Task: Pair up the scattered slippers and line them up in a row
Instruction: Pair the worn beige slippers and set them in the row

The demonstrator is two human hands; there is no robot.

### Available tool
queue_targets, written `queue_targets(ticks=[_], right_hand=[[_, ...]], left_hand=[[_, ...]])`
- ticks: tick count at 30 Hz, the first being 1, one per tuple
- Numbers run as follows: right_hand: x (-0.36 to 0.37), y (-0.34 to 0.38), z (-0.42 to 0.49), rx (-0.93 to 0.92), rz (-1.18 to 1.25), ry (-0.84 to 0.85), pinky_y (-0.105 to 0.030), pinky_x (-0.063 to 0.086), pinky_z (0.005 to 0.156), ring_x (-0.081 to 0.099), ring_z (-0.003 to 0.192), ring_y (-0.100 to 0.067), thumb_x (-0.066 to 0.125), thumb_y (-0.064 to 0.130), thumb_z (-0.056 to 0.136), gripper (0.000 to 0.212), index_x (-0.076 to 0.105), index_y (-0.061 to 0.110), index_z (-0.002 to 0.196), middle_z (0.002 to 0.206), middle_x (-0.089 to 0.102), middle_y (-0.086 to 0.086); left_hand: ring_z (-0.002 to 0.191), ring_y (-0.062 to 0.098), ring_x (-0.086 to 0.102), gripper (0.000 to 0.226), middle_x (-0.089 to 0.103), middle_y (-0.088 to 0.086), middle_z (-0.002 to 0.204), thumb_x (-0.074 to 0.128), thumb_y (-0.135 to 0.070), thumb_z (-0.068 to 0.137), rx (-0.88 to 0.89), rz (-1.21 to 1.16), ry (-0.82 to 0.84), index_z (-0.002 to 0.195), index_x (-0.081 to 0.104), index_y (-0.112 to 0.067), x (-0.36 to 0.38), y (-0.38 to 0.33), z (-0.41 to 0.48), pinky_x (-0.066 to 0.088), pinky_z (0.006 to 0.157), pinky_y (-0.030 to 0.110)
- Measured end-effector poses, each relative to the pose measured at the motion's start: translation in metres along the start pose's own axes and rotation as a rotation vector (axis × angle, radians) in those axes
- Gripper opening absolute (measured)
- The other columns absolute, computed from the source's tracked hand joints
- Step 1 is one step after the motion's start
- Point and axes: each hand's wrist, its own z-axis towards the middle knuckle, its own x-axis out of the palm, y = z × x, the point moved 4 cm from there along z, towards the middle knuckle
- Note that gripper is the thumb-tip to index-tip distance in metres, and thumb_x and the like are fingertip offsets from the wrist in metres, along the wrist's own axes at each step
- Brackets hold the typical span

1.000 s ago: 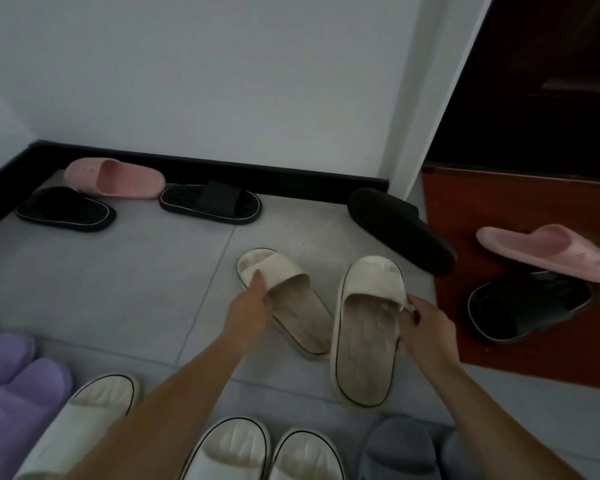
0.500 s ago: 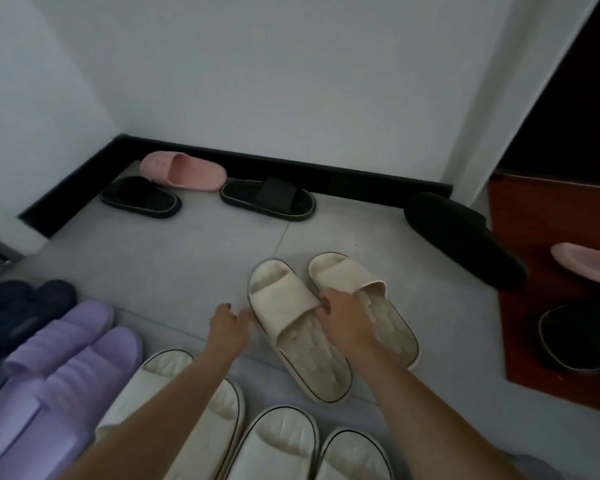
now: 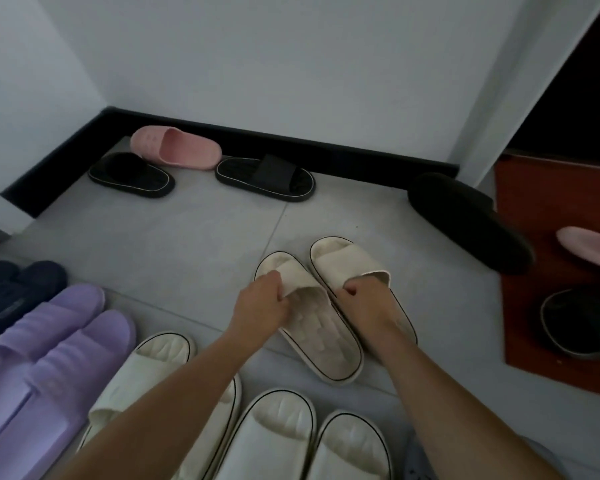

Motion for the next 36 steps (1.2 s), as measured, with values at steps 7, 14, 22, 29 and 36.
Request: queue_targets(ticks=[7,14,22,29,36], right_hand=[[-0.072,-0.019,-0.023,-0.090,0.192,-0.140,-0.021,0.037,0.044,0.049,0.042,-0.009,0.059,0.015,0.079,0.028,0.063,0.000,0.056,0.054,0.065,-0.007],[-0.222,-0.129,-0.111,0.011,0.345,-0.347,-0.019,0.054,0.061,0.067,0.056,-0.007,0.066,0.021,0.083,0.027,0.071,0.019,0.057,0.058,0.070,0.005],[-0.279,-0.317,-0.275,0.513,0.188,-0.454,-0.014,0.045,0.047,0.067,0.052,-0.004,0.069,0.017,0.078,0.026,0.067,-0.005,0.065,0.055,0.070,-0.004],[-0.230,-0.360,-0.323,0.699,-0.152,-0.208,-0.027,0.049,0.052,0.063,0.052,-0.017,0.056,0.038,0.086,0.046,0.061,0.017,0.045,0.051,0.065,0.001],[-0.252,-0.326,-0.266,0.498,-0.099,-0.379,-0.033,0.050,0.052,0.059,0.053,-0.019,0.051,0.037,0.088,0.043,0.054,0.011,0.054,0.055,0.061,-0.001]], left_hand=[[0.053,0.016,0.035,0.038,0.034,-0.006,0.054,0.059,-0.009,0.071,0.146,-0.138,-0.154,0.061,0.025,-0.024,-0.025,-0.057,-0.005,0.031,0.053,0.032],[0.047,0.006,0.033,0.043,0.034,-0.008,0.052,0.061,-0.015,0.073,0.519,-0.292,-0.038,0.060,0.023,-0.030,0.003,-0.220,-0.048,0.024,0.048,0.020],[0.062,0.018,0.048,0.028,0.046,-0.004,0.063,0.054,-0.015,0.076,0.737,-0.232,0.515,0.062,0.031,-0.026,0.136,-0.360,-0.189,0.034,0.052,0.032],[0.065,0.019,0.053,0.036,0.057,0.001,0.073,0.058,-0.051,0.081,0.801,-0.038,0.708,0.072,0.049,-0.018,0.185,-0.362,-0.239,0.042,0.058,0.033],[0.060,0.009,0.048,0.024,0.052,-0.007,0.066,0.050,-0.043,0.085,0.670,-0.119,0.598,0.069,0.041,-0.028,0.167,-0.344,-0.190,0.040,0.054,0.030]])
